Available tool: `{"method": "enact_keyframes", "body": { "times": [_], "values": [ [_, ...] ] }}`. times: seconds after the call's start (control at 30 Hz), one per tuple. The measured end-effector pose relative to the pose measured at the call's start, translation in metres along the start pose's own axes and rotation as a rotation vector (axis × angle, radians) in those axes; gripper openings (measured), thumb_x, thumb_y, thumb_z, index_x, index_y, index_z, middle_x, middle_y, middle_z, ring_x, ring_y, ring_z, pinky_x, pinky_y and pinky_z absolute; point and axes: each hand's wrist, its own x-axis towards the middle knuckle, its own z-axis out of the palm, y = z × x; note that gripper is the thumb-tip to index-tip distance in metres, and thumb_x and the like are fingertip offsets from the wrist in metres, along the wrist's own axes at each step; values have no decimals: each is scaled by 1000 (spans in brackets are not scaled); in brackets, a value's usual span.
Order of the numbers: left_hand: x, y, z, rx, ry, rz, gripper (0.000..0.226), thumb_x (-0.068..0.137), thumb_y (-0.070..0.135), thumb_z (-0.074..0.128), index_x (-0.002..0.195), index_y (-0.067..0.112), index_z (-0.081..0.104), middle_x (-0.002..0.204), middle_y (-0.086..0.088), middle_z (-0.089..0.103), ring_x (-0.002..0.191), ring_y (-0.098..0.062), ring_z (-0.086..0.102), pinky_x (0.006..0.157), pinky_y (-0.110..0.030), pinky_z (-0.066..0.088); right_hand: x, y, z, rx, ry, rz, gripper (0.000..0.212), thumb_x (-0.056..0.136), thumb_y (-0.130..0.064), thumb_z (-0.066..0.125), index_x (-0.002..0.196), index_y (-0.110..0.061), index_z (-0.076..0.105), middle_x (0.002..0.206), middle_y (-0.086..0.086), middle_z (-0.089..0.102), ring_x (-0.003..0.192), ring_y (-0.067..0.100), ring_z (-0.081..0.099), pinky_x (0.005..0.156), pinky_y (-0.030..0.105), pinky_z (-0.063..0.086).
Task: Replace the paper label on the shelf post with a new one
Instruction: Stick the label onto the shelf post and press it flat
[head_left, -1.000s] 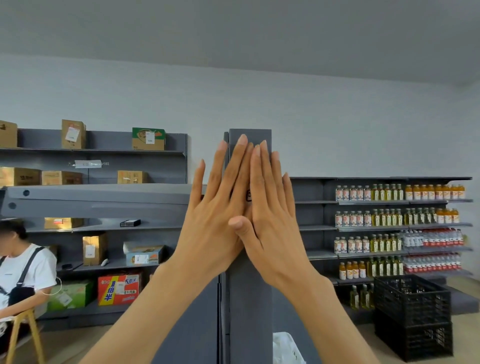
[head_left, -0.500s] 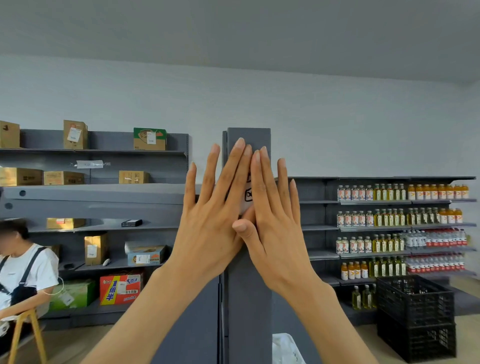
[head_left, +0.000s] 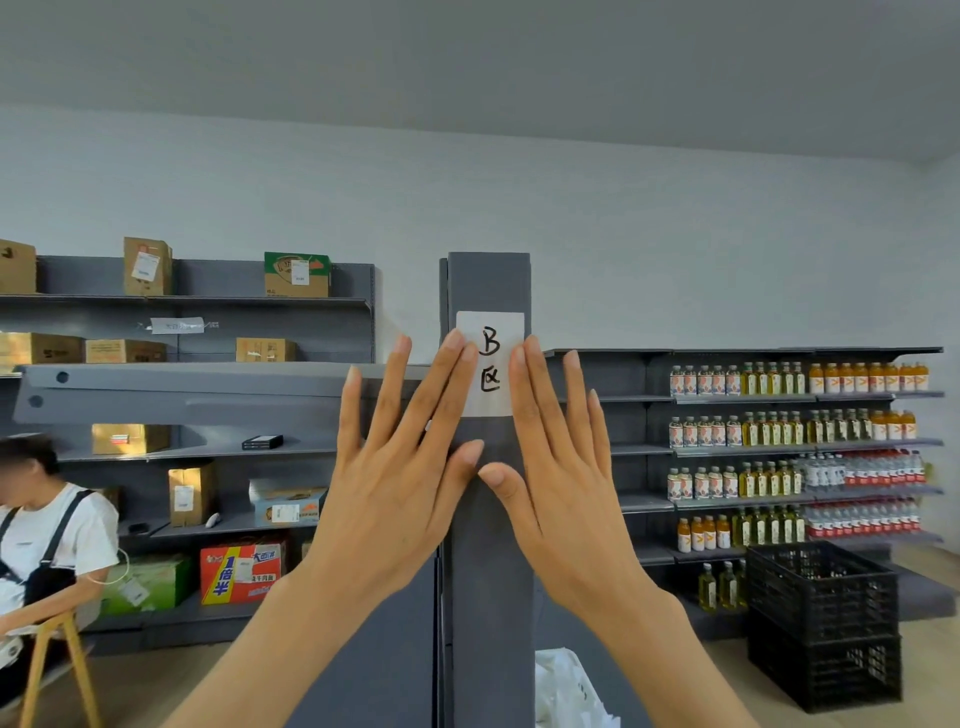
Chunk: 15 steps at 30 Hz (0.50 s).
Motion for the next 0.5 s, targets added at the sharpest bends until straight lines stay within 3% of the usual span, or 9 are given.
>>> {"method": "enact_keyframes", "body": {
  "times": [0.13, 0.23, 0.37, 0.5],
  "values": [
    [8, -6, -9, -64, 140, 59, 49, 102, 30, 39, 149, 16, 43, 158, -2, 39, 151, -30, 23, 121, -55, 18, 7, -2, -10, 33, 211, 12, 49, 104, -34, 40, 151, -23, 39, 161, -5, 32, 154, 20, 15, 122, 34, 14],
    [18, -8, -17, -165, 230, 117, 31, 97, 19, 54, 124, 16, 69, 133, -1, 65, 135, -26, 47, 113, -47, 36, 14, -5, -17, 47, 274, 11, 33, 100, -24, 47, 130, -23, 61, 146, -2, 51, 145, 21, 34, 117, 33, 25],
    [32, -5, -34, -446, 191, 4, 18, 96, 18, 58, 106, 19, 73, 104, 7, 71, 104, -14, 58, 90, -31, 47, 19, -10, -26, 176, 260, 18, 31, 101, -25, 42, 121, -22, 66, 129, -4, 60, 131, 18, 48, 106, 42, 41],
    [38, -4, -49, -615, 168, -123, 21, 98, 15, 53, 104, 22, 72, 96, 14, 66, 97, -6, 55, 84, -11, 41, 21, -11, -40, 292, 285, 30, 28, 102, -24, 38, 111, -25, 64, 117, -15, 60, 120, 7, 50, 99, 38, 45]
  ]
}}
